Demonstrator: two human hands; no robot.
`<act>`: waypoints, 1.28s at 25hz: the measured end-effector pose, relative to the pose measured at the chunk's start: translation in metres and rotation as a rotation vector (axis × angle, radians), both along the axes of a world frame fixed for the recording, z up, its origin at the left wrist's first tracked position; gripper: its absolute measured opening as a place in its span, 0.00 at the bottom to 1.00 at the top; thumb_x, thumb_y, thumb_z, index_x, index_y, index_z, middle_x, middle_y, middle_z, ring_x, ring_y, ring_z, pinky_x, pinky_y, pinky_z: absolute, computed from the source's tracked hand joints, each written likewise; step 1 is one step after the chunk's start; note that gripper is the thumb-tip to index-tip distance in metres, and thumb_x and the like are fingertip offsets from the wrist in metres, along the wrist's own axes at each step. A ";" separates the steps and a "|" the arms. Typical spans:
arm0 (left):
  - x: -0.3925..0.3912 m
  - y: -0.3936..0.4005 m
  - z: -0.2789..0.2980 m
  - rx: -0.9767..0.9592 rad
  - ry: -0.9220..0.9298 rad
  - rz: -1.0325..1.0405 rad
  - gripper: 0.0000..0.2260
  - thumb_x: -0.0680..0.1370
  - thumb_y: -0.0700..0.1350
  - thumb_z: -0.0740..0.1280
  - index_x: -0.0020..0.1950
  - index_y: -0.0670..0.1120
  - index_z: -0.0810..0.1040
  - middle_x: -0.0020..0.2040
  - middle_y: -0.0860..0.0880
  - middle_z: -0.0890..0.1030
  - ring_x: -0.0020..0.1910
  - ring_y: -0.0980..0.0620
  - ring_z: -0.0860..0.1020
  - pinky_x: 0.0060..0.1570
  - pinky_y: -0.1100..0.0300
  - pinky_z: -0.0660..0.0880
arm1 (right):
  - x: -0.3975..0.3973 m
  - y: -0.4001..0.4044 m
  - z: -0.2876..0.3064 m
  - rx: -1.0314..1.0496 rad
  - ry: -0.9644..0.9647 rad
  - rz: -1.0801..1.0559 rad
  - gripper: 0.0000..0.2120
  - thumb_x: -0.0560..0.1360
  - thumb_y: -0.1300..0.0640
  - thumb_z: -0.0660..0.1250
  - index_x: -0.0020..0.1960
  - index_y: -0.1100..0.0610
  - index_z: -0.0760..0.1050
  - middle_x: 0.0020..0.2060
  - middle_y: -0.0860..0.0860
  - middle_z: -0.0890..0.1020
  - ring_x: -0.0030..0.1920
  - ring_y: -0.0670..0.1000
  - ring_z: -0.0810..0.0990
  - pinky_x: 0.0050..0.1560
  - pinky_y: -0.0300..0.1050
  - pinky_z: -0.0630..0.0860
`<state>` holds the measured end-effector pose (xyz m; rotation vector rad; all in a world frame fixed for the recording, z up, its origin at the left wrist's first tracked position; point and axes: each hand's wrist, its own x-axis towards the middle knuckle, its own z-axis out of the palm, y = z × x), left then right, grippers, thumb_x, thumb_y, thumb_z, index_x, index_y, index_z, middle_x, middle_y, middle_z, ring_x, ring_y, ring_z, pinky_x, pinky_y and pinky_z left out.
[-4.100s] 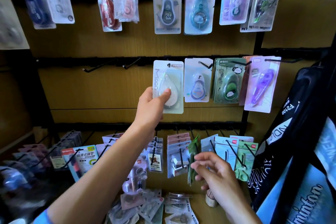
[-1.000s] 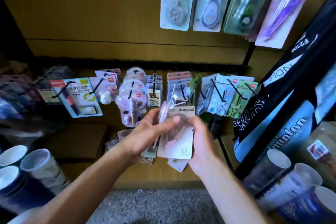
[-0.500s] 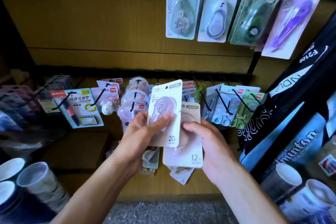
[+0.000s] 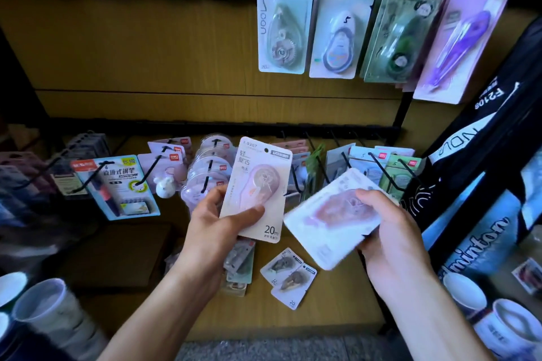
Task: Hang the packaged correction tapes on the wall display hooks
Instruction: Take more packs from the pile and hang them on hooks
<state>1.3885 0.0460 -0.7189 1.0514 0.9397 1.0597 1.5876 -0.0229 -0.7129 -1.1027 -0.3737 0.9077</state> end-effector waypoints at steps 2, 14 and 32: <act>0.000 0.000 -0.001 0.005 -0.002 0.035 0.17 0.72 0.33 0.74 0.57 0.47 0.78 0.49 0.44 0.87 0.47 0.40 0.85 0.52 0.33 0.79 | 0.003 -0.003 0.000 0.052 0.012 0.032 0.09 0.72 0.62 0.69 0.51 0.55 0.78 0.37 0.53 0.83 0.34 0.52 0.80 0.35 0.45 0.71; 0.012 -0.011 -0.006 0.001 -0.130 -0.034 0.18 0.70 0.41 0.74 0.58 0.48 0.77 0.50 0.46 0.87 0.46 0.46 0.86 0.44 0.51 0.81 | -0.022 -0.008 -0.015 0.032 0.127 0.131 0.13 0.66 0.60 0.72 0.50 0.59 0.80 0.44 0.56 0.86 0.47 0.56 0.82 0.46 0.50 0.75; 0.003 -0.007 -0.006 -0.155 -0.318 0.073 0.09 0.80 0.43 0.65 0.59 0.54 0.77 0.53 0.47 0.86 0.47 0.44 0.84 0.37 0.51 0.83 | -0.008 -0.015 0.007 -0.009 -0.180 0.131 0.13 0.71 0.71 0.69 0.51 0.56 0.80 0.40 0.55 0.84 0.37 0.55 0.76 0.32 0.44 0.68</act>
